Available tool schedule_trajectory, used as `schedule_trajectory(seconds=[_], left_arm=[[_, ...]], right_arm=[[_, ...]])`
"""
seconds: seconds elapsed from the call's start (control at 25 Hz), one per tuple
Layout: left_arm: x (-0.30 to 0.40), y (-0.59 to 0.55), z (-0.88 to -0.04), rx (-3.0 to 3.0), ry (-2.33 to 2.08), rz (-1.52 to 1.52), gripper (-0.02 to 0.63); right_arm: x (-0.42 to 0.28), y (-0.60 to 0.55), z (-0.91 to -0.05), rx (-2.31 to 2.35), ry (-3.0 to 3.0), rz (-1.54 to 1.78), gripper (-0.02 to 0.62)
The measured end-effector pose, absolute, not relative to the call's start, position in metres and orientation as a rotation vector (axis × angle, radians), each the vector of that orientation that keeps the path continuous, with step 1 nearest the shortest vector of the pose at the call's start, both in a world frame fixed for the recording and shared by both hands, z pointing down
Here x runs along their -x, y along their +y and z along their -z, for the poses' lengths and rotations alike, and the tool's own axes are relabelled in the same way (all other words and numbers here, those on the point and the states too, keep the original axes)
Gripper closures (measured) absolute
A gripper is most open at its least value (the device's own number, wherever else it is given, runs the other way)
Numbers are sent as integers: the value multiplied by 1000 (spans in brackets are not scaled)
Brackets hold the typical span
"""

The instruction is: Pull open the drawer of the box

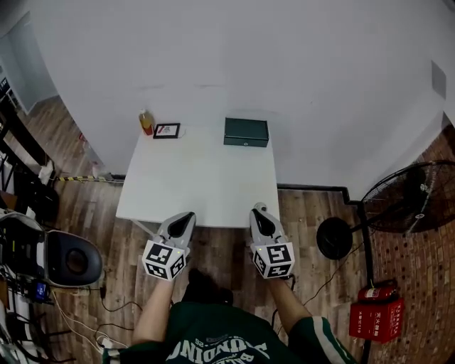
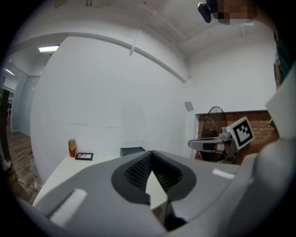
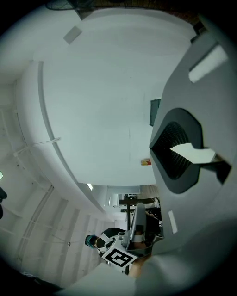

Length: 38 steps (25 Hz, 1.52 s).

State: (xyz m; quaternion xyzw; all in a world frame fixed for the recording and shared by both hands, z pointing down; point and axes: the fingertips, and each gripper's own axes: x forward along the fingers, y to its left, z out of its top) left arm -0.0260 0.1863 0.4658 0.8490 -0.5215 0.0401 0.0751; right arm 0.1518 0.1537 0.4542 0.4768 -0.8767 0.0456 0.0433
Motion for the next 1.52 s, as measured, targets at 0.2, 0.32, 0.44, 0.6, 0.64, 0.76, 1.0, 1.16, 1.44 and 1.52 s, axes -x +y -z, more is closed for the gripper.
schedule_trajectory(seconds=[0.2,0.32,0.44,0.6,0.64,0.76,1.0,1.16,1.44,1.52], left_arm=[[30,157,-470,-2534,-1569,-116,554],[33,130,-473,-2543,-1554,-114,554],[36,96,-477,-2557,-1523,-116,554],[50,44,-482,-2572,-1487,-120,554],[55,29,-484,-2575,-1478,-125,554],[72,-18,-485,-2588,-1451,-137,554],[93,-97,-487,-2613,-1356,-138,554],[94,-134,-490,-2649,-1279,-164,554],[85,-165,-497,-2653,-1220,-172,554],[82,-173,-502,-2640,-1218,-175,554]], right_arm=[[-150,127,-456,-1464,-2694,-162,595],[-148,104,-456,-1490,-2695,-186,594],[-143,78,-457,-1505,-2693,-197,595],[-128,29,-467,-1526,-2652,-205,594],[-124,16,-469,-1537,-2640,-210,594],[-111,-25,-470,-1570,-2615,-217,594],[-88,-97,-471,-1650,-2545,-238,595],[-75,-131,-470,-1688,-2525,-241,594],[-69,-160,-472,-1684,-2524,-248,594],[-73,-169,-477,-1676,-2519,-260,594]])
